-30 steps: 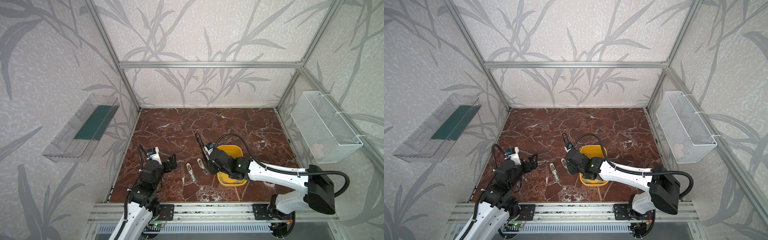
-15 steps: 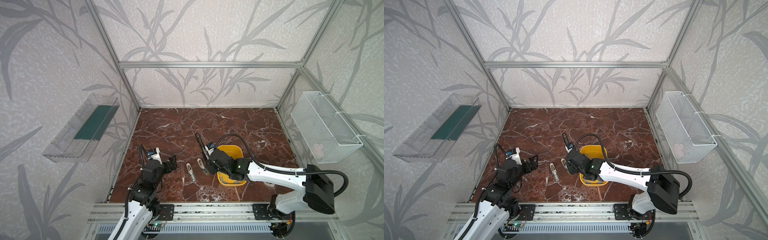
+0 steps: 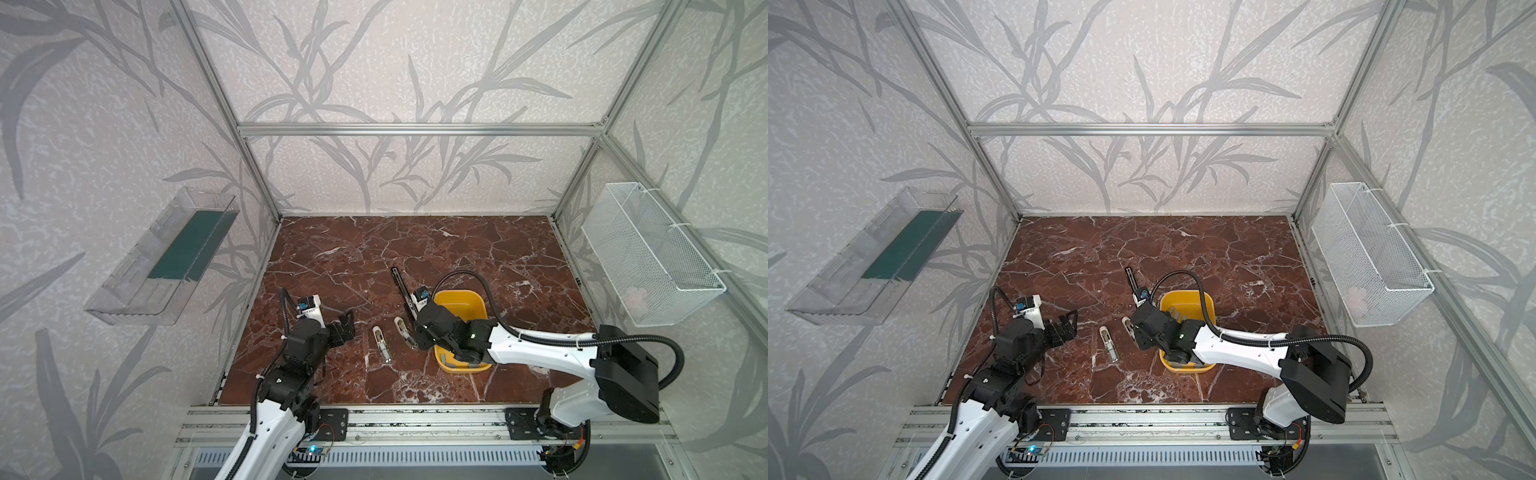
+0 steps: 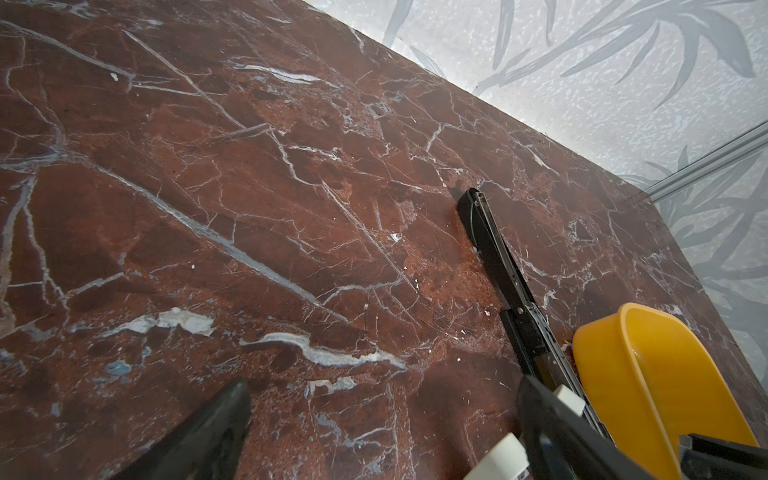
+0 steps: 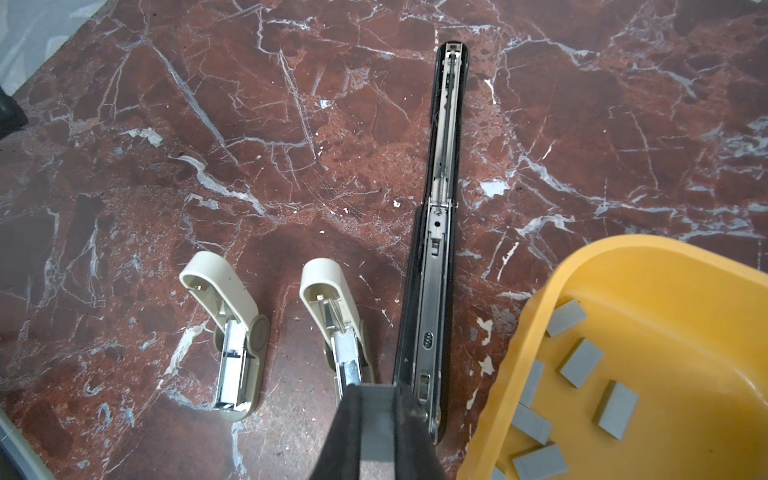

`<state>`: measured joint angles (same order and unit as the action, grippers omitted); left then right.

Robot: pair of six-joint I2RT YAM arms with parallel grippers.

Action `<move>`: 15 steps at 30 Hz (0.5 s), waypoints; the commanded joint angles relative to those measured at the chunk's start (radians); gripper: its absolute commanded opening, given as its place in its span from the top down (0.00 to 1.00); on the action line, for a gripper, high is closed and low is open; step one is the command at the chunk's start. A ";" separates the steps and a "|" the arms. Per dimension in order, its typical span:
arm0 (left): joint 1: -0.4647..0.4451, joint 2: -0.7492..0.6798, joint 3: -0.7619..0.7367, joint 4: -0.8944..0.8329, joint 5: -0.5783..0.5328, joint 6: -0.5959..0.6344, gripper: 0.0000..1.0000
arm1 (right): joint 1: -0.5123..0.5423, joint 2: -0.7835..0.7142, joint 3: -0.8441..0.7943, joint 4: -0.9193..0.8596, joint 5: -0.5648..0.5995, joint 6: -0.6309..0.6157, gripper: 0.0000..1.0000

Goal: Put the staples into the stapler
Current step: 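Move the held strip over the cream-white stapler beside the black stapler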

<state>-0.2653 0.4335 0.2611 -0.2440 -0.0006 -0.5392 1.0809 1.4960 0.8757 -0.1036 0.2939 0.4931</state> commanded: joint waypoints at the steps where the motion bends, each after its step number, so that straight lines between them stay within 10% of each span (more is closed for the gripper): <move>1: 0.005 -0.002 0.010 0.028 0.001 0.001 0.01 | 0.007 0.019 0.005 0.020 -0.009 0.012 1.00; 15: 0.005 0.033 0.011 0.043 0.001 0.005 0.01 | 0.040 0.056 0.007 -0.098 -0.039 0.050 1.00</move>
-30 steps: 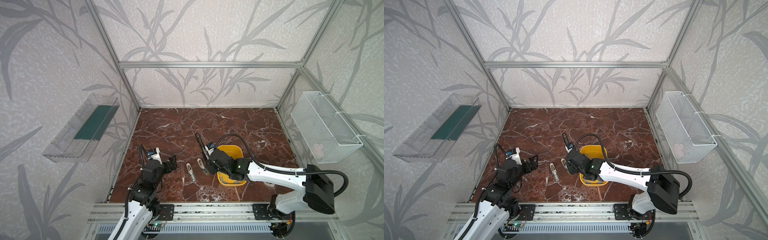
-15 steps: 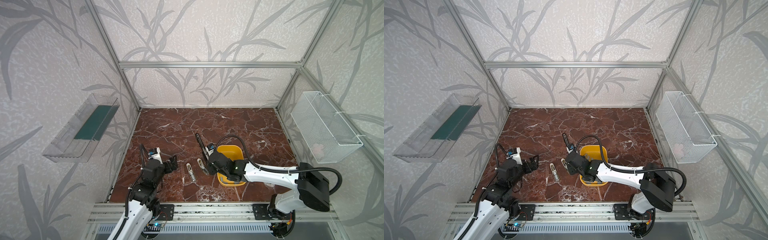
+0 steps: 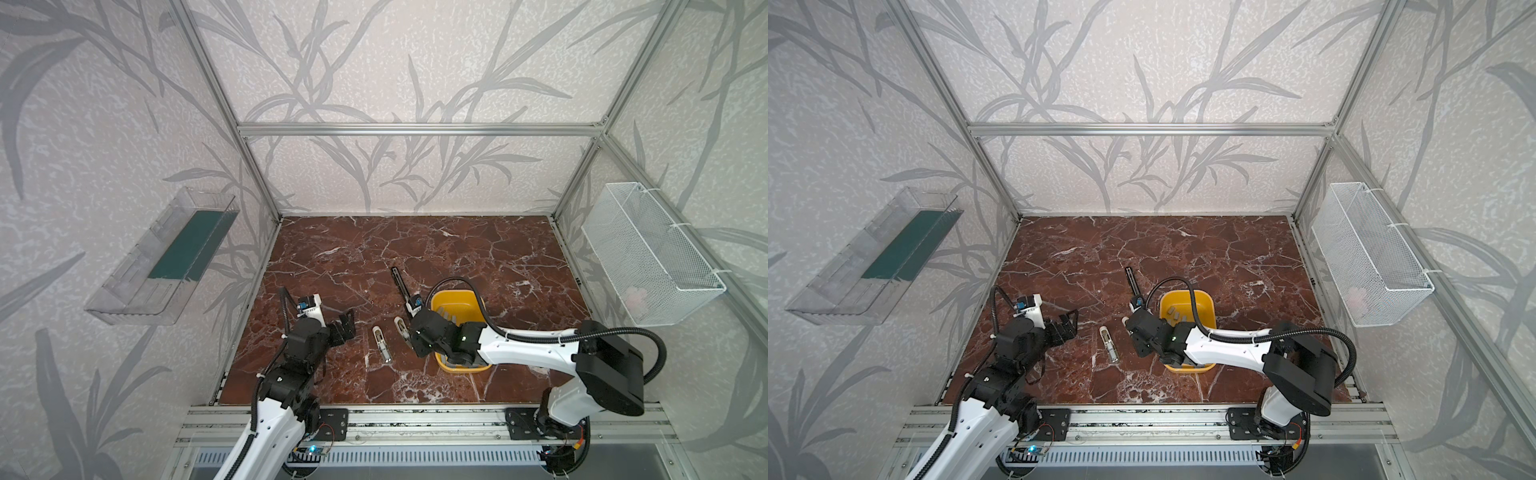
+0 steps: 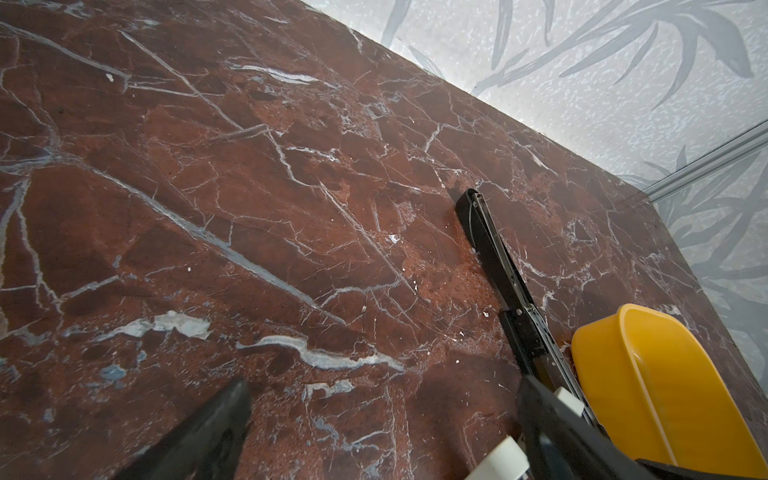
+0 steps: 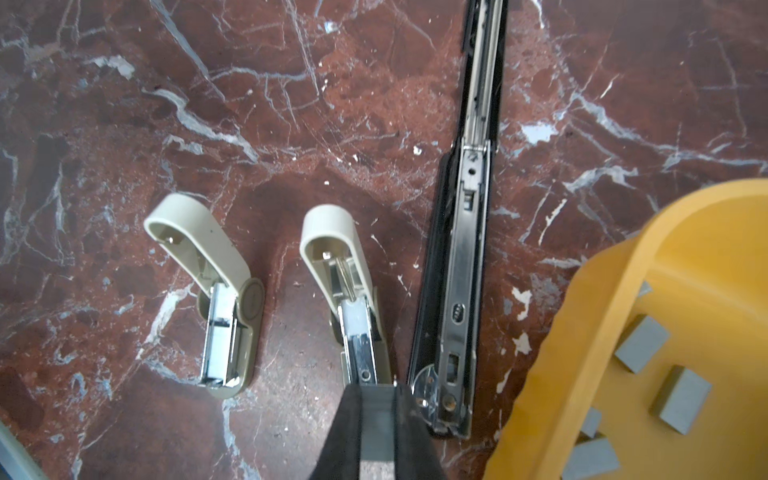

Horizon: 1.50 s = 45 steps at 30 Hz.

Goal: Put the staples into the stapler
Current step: 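Move the held strip over the cream-white stapler beside the black stapler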

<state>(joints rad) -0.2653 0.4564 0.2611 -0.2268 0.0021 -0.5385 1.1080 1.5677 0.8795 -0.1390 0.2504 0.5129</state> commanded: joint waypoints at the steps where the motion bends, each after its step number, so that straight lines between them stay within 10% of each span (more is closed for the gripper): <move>1: 0.005 0.015 0.011 0.026 -0.001 0.004 0.01 | 0.014 -0.031 -0.010 -0.069 0.009 0.037 1.00; 21: 0.004 0.041 0.017 0.033 0.009 0.006 0.01 | 0.011 -0.278 -0.225 -0.132 0.150 0.093 0.98; 45: 0.004 0.042 0.015 0.037 0.012 0.006 0.01 | 0.012 -0.149 0.003 0.036 0.025 -0.038 0.97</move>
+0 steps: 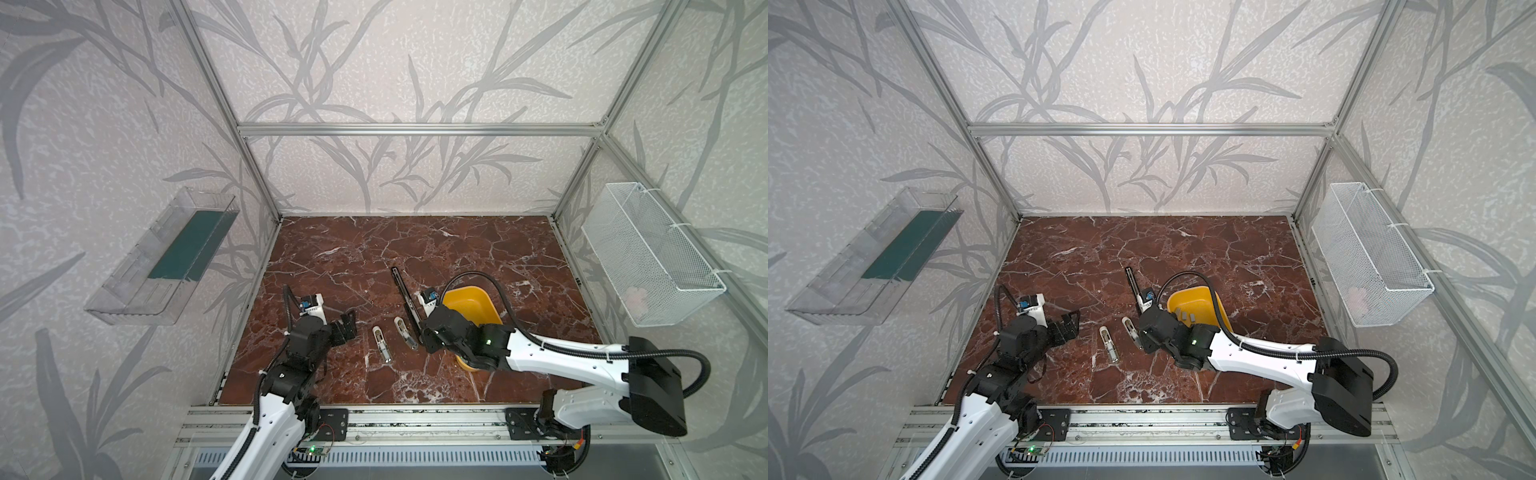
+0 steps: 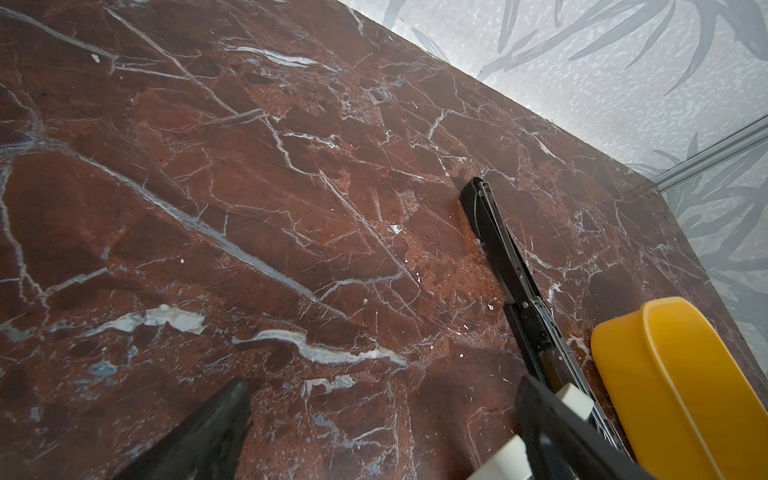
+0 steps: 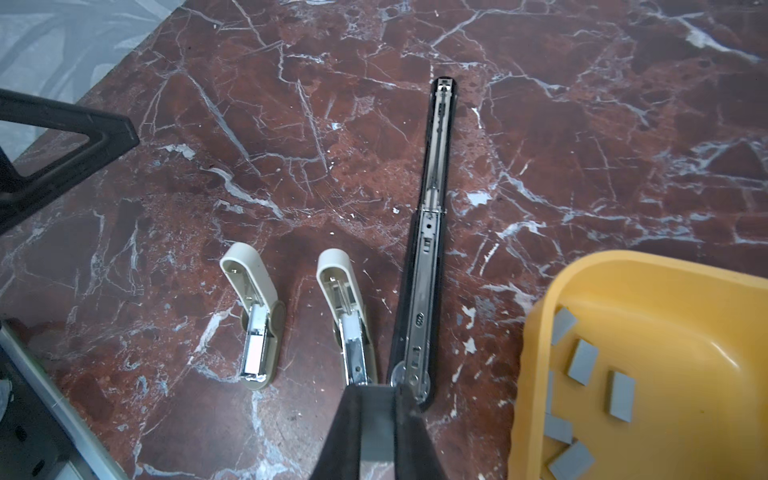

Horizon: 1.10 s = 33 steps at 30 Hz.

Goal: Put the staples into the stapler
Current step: 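Move the held strip over the cream-white stapler beside the black stapler, then lower the staple strip into that cream-white stapler's open channel with the right gripper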

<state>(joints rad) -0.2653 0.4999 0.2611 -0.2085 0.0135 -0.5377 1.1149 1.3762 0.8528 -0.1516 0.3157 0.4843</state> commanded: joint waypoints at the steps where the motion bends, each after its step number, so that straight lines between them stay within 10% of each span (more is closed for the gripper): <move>1: 0.005 -0.002 0.015 0.018 -0.001 0.005 0.01 | 0.006 0.060 0.036 0.051 -0.047 -0.007 0.97; 33: 0.005 -0.005 0.013 0.019 0.005 0.004 0.01 | 0.005 0.154 -0.066 0.327 -0.014 -0.206 1.00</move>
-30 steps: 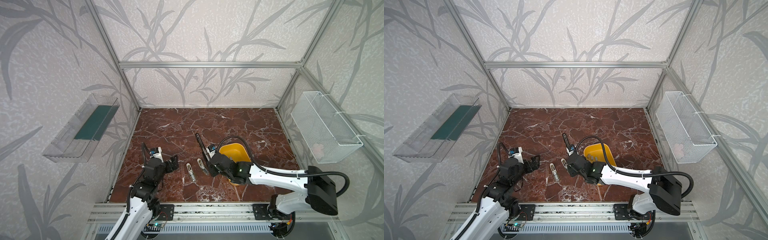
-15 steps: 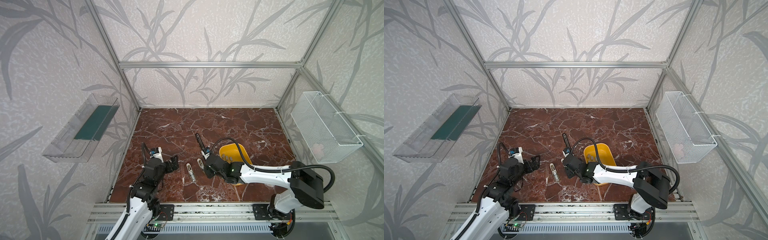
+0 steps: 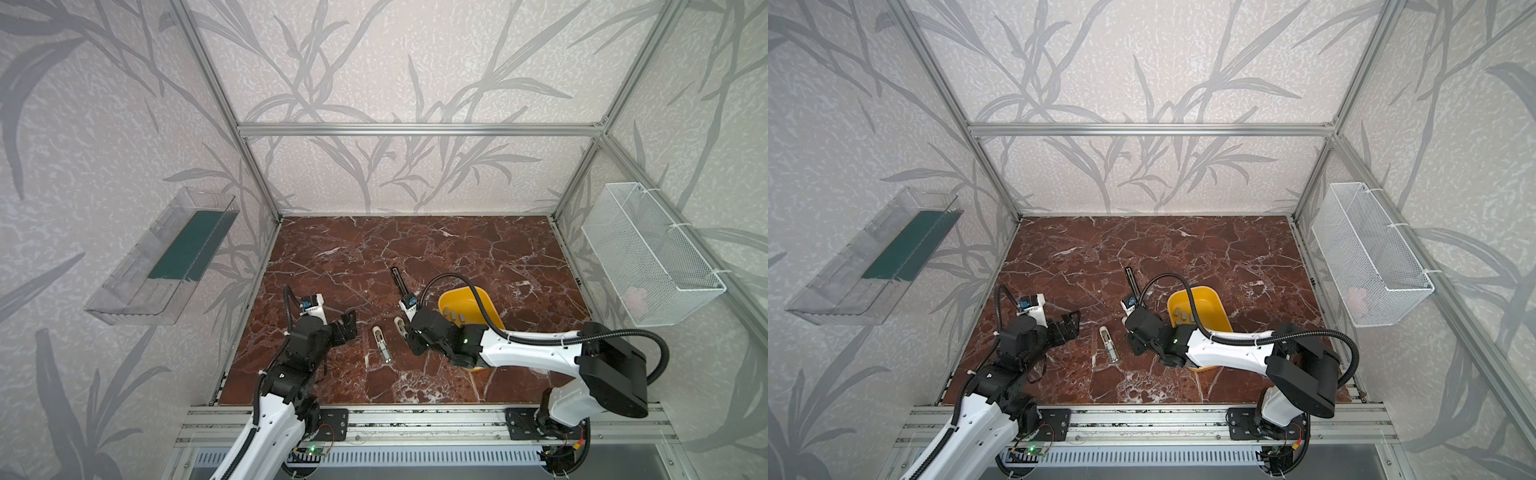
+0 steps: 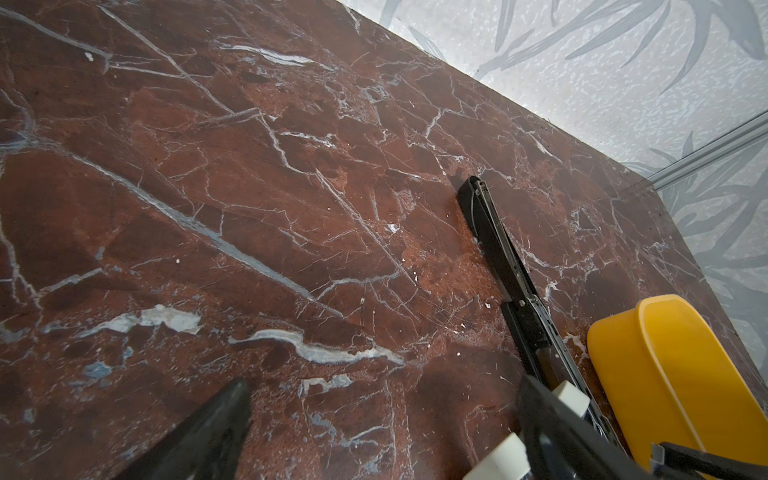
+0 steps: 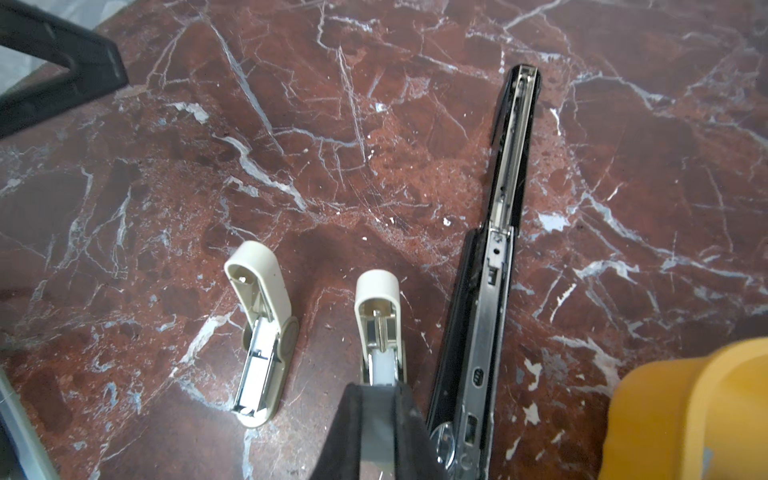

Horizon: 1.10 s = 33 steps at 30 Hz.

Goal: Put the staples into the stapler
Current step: 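Lower the staple strip into that cream-white stapler's open channel with the right gripper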

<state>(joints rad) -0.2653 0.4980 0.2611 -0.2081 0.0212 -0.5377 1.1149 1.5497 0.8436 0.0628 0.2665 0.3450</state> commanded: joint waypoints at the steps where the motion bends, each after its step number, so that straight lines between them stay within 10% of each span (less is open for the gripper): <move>1: 0.005 -0.003 0.012 0.020 -0.002 0.005 0.01 | 0.005 -0.033 -0.073 0.125 0.056 -0.071 1.00; 33: 0.005 -0.007 0.011 0.021 0.010 0.007 0.01 | 0.005 -0.079 -0.224 0.442 -0.022 -0.114 1.00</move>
<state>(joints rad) -0.2653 0.4980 0.2611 -0.2077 0.0284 -0.5373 1.1145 1.4448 0.6430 0.3824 0.2344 0.1993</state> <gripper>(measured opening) 0.991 0.139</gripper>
